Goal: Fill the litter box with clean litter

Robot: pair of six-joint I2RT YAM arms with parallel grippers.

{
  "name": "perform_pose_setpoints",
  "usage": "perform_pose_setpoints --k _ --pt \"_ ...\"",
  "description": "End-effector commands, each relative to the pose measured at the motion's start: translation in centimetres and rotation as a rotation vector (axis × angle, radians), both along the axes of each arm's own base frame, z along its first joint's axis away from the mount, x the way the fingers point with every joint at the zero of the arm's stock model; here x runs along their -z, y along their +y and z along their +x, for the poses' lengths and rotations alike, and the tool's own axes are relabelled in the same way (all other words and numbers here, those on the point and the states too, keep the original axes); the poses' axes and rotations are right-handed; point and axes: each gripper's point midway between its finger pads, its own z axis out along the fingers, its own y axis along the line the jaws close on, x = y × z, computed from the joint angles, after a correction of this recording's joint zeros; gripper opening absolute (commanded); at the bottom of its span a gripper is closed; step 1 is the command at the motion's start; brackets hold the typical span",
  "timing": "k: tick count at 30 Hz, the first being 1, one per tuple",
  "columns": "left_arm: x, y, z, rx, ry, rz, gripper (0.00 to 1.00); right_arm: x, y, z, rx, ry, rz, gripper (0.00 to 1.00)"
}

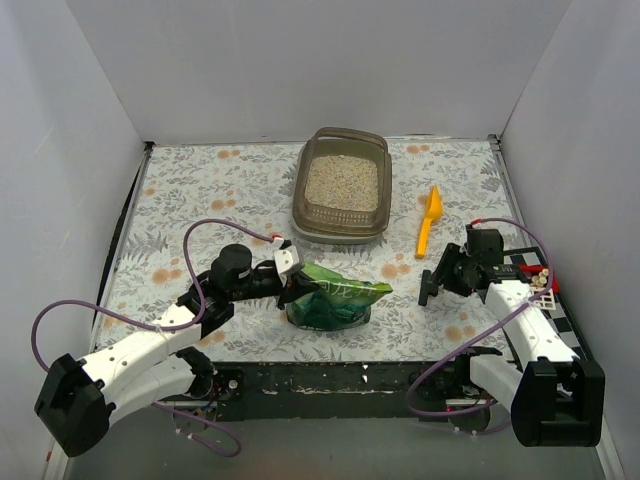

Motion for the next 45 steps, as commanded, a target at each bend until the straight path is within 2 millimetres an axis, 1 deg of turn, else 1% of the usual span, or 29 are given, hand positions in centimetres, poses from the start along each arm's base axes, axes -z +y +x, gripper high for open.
perform_pose_setpoints --k 1,3,7,9,14,20,26,27,30,31,33,34,35,39,42,44,45 --pt "-0.6 0.0 -0.1 -0.008 -0.018 -0.018 0.00 0.4 -0.2 1.1 0.040 -0.022 0.014 0.51" --pt "-0.5 0.0 -0.1 -0.008 -0.016 -0.016 0.00 0.6 -0.6 1.2 0.051 -0.020 0.000 0.52" --pt "-0.2 -0.1 -0.1 -0.006 -0.012 -0.010 0.00 1.2 -0.5 1.2 0.047 -0.012 0.009 0.52" --pt "-0.1 -0.1 -0.1 -0.005 -0.006 -0.006 0.00 1.7 -0.3 1.1 0.037 -0.003 0.019 0.49" --pt "0.2 -0.3 -0.3 0.004 -0.001 0.001 0.00 2.3 -0.3 1.2 0.043 -0.010 0.030 0.48" --pt "0.4 -0.3 -0.2 -0.001 0.003 0.011 0.00 2.5 0.0 1.6 0.024 -0.021 0.050 0.43" --pt "0.5 -0.3 -0.2 -0.003 0.003 0.014 0.00 3.5 0.1 1.6 0.032 0.002 0.054 0.38" --pt "0.6 -0.2 -0.2 -0.003 0.004 0.016 0.00 3.5 0.1 1.6 0.036 0.004 0.055 0.36" --pt "0.7 -0.2 -0.1 -0.005 0.007 0.018 0.00 3.8 -0.2 1.7 0.047 0.012 0.049 0.26" --pt "0.7 -0.2 -0.2 -0.004 0.006 0.018 0.00 3.9 -0.1 1.7 0.047 0.015 0.048 0.21" --pt "0.7 -0.2 -0.3 -0.002 0.008 0.018 0.00 4.0 -0.1 1.7 0.045 0.021 0.046 0.07" --pt "0.6 -0.2 -0.3 -0.002 0.006 0.017 0.00 3.9 -0.2 1.8 0.047 0.019 0.046 0.01" --pt "0.7 -0.2 -0.3 -0.002 0.007 0.018 0.00 3.9 -0.2 1.8 0.046 0.021 0.044 0.01" --pt "0.6 -0.2 -0.2 -0.008 0.006 0.017 0.00 2.9 -0.3 2.2 0.037 -0.006 0.037 0.01" --pt "0.0 -0.3 0.1 -0.021 -0.005 0.008 0.00 1.1 -0.2 2.6 0.023 -0.054 0.035 0.01" --pt "-0.5 -0.2 0.6 -0.049 -0.012 0.003 0.04 -0.5 -0.1 2.9 -0.001 -0.085 0.037 0.01" --pt "-0.7 -0.1 0.7 -0.055 -0.022 0.003 0.10 -1.8 0.0 3.4 -0.013 -0.111 0.036 0.01"
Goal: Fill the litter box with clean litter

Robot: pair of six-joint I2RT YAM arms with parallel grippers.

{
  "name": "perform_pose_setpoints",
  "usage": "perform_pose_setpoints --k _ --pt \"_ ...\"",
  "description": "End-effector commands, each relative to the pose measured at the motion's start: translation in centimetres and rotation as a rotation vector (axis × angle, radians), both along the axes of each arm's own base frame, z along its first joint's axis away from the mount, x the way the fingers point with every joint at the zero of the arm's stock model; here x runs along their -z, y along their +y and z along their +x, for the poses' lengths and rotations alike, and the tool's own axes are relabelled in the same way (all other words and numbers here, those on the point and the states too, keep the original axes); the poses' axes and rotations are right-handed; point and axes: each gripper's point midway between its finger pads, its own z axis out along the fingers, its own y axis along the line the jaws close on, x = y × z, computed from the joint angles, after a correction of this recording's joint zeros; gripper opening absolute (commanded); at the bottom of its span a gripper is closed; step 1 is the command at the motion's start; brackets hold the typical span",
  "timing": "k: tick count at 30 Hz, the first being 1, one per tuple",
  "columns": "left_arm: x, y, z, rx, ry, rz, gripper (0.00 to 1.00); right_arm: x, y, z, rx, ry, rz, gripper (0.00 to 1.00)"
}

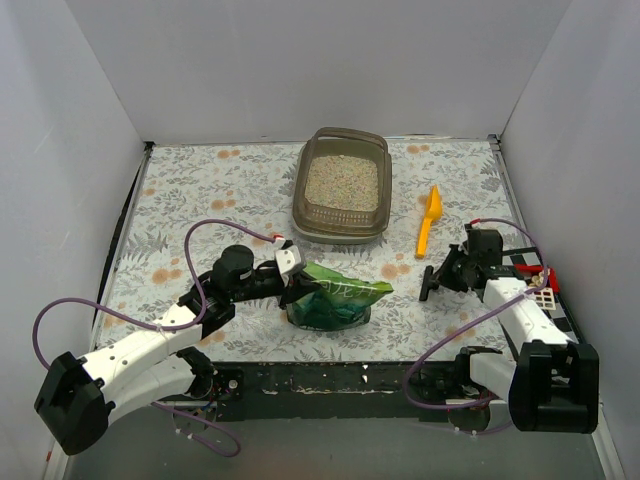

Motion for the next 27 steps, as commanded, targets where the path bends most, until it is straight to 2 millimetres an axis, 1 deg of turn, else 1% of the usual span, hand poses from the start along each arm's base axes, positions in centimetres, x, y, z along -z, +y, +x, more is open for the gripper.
perform_pose_setpoints --k 1,5,7,8,10,11,14,15,17,19,21,23,25,27 --pt "-0.9 0.2 0.8 -0.050 -0.021 0.002 0.18 -4.7 -0.6 1.5 -0.034 -0.102 -0.052 0.01" --pt "-2.2 0.6 1.6 -0.085 -0.023 0.056 0.27 -9.3 -0.6 2.2 -0.068 -0.195 -0.070 0.01" --pt "-4.2 0.4 1.6 -0.078 -0.026 0.052 0.31 -11.5 -0.4 2.4 -0.094 -0.241 -0.077 0.01" --pt "-5.1 0.3 1.4 -0.067 -0.024 0.046 0.35 -12.6 -0.5 2.6 -0.108 -0.263 -0.086 0.01" --pt "-7.8 0.0 1.0 -0.044 -0.019 0.015 0.43 -14.7 -0.2 2.7 -0.148 -0.306 -0.093 0.01" --pt "-8.9 -0.1 0.6 -0.029 -0.002 0.002 0.45 -15.7 0.0 2.8 -0.168 -0.323 -0.097 0.01" --pt "-13.1 -0.6 0.0 -0.012 0.032 -0.058 0.48 -19.5 1.4 2.9 -0.264 -0.409 -0.063 0.01" --pt "-14.9 -0.7 0.5 -0.048 0.058 -0.089 0.51 -21.0 2.1 2.8 -0.299 -0.441 -0.044 0.01" --pt "-16.7 -1.3 1.4 -0.096 0.135 -0.095 0.52 -24.1 3.4 2.5 -0.373 -0.518 -0.002 0.01" --pt "-17.5 -2.5 2.6 -0.125 0.233 -0.086 0.49 -27.0 4.9 1.8 -0.455 -0.593 0.046 0.01" --pt "-17.7 -4.0 3.7 -0.152 0.353 -0.096 0.48 -29.6 6.4 1.0 -0.520 -0.654 0.080 0.01" --pt "-18.7 -5.3 4.7 -0.185 0.451 -0.155 0.45 -31.2 7.6 0.4 -0.581 -0.708 0.128 0.01" --pt "-20.0 -6.0 5.4 -0.187 0.494 -0.249 0.45 -32.4 8.6 -0.2 -0.636 -0.738 0.165 0.01" --pt "-21.6 -5.9 6.3 -0.195 0.522 -0.352 0.47 -33.7 9.3 -0.4 -0.667 -0.766 0.210 0.01"
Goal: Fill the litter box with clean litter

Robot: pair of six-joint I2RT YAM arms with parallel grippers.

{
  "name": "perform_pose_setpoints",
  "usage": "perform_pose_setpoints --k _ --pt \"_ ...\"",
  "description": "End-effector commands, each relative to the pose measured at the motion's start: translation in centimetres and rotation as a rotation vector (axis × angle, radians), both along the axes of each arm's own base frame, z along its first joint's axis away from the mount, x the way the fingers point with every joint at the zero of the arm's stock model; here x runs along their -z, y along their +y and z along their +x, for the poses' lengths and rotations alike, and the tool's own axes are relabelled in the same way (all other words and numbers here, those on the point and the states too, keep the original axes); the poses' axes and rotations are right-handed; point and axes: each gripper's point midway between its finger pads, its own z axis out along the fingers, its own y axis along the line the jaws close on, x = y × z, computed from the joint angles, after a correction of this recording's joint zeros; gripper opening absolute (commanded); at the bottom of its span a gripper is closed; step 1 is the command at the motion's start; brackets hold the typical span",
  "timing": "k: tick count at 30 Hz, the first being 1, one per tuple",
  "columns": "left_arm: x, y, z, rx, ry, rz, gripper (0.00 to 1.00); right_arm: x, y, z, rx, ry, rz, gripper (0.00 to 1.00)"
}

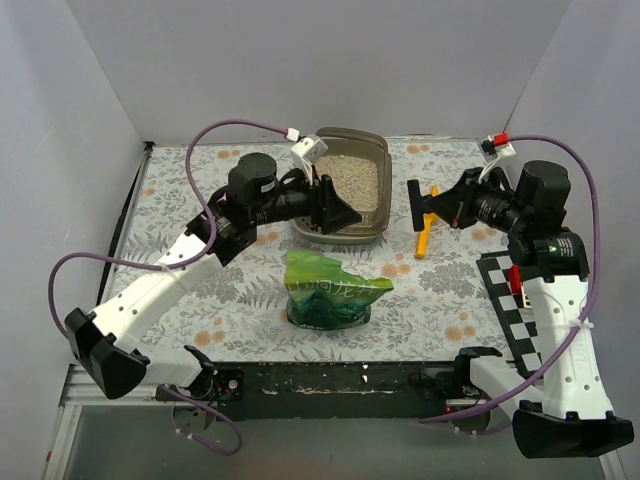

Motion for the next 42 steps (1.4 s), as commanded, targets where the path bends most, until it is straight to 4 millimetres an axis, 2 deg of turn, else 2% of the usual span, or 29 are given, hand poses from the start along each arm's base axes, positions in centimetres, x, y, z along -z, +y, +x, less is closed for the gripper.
perform_pose_setpoints --k 1,5,8,12,18,20,31,37,42 --pt "-2.8 -0.1 1.2 -0.060 0.167 -0.206 0.47 -4.6 2.7 -1.6 -0.185 -0.103 0.097 0.01" --pt "-3.7 0.1 2.9 -0.064 0.196 -0.289 0.51 -7.2 3.9 -2.1 -0.250 -0.097 0.175 0.01" --pt "-4.4 0.1 3.3 -0.072 0.161 -0.329 0.53 -8.2 4.7 -2.4 -0.297 -0.081 0.222 0.01" --pt "-4.3 0.1 4.1 -0.069 0.165 -0.357 0.56 -7.2 6.1 -2.2 -0.329 -0.026 0.235 0.01" --pt "-3.9 0.4 4.9 -0.052 0.198 -0.389 0.56 -6.8 10.8 -2.3 -0.403 -0.003 0.234 0.01" --pt "-3.6 0.6 5.1 -0.056 0.203 -0.386 0.56 -7.1 11.7 -2.4 -0.410 -0.017 0.224 0.01" --pt "-3.1 1.8 5.0 -0.046 0.221 -0.408 0.55 -7.3 12.8 -1.2 -0.407 -0.042 0.226 0.01" --pt "-3.0 1.9 4.8 -0.022 0.225 -0.431 0.47 -7.0 13.5 -0.6 -0.410 -0.030 0.238 0.01" --pt "-3.2 1.9 4.8 -0.002 0.220 -0.444 0.30 -6.7 13.9 -0.2 -0.406 -0.027 0.252 0.01"
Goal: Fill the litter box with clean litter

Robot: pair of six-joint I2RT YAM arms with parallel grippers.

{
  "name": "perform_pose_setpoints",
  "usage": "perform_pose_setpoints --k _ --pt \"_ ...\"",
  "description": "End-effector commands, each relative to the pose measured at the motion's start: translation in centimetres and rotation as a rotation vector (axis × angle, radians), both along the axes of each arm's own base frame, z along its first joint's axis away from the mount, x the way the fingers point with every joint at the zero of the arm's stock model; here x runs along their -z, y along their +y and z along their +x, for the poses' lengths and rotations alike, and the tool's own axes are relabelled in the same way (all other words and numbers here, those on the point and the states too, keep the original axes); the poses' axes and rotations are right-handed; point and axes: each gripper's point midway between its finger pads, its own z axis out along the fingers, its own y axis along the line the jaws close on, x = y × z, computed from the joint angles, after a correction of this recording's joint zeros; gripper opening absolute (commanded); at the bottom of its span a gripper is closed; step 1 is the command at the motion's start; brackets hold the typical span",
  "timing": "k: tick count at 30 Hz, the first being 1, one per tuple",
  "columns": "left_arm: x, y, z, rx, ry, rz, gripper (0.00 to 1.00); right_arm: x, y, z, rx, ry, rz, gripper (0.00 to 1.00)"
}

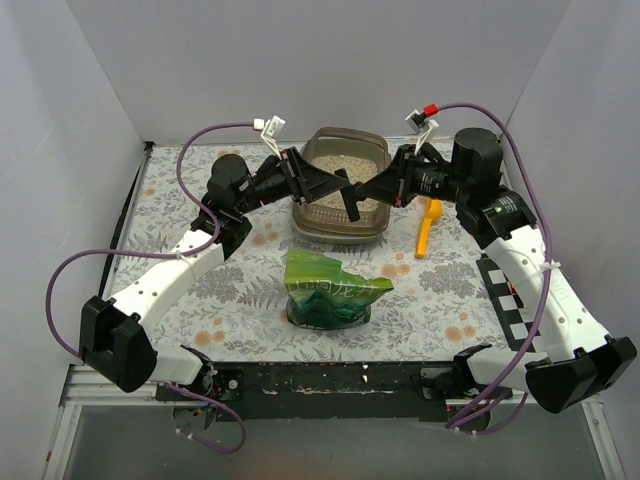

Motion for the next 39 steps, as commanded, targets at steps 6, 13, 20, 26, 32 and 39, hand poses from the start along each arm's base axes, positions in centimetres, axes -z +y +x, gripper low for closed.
perform_pose_setpoints --k 6,13,20,26,32,39 --pt "-2.0 0.7 -1.2 0.041 -0.075 -0.057 0.16 -2.2 1.1 0.3 -0.026 -0.067 0.060 0.01" --pt "-2.7 1.3 -2.0 0.055 -0.131 -0.094 0.00 -0.8 1.3 -0.7 -0.075 -0.031 0.047 0.01" --pt "-2.3 1.4 -3.2 0.099 -0.146 -0.069 0.00 -0.6 0.7 -1.0 -0.069 -0.034 -0.007 0.37" --pt "-2.1 1.9 -4.2 0.118 -0.153 -0.040 0.00 -2.9 -1.4 -2.6 -0.023 -0.112 -0.078 0.53" --pt "-2.5 2.2 -5.6 0.155 -0.162 -0.039 0.00 -3.6 -3.1 -4.1 0.019 -0.149 -0.110 0.59" --pt "-3.1 2.6 -7.1 0.201 -0.169 -0.048 0.00 -4.3 -2.9 -6.4 -0.058 -0.168 -0.053 0.70"
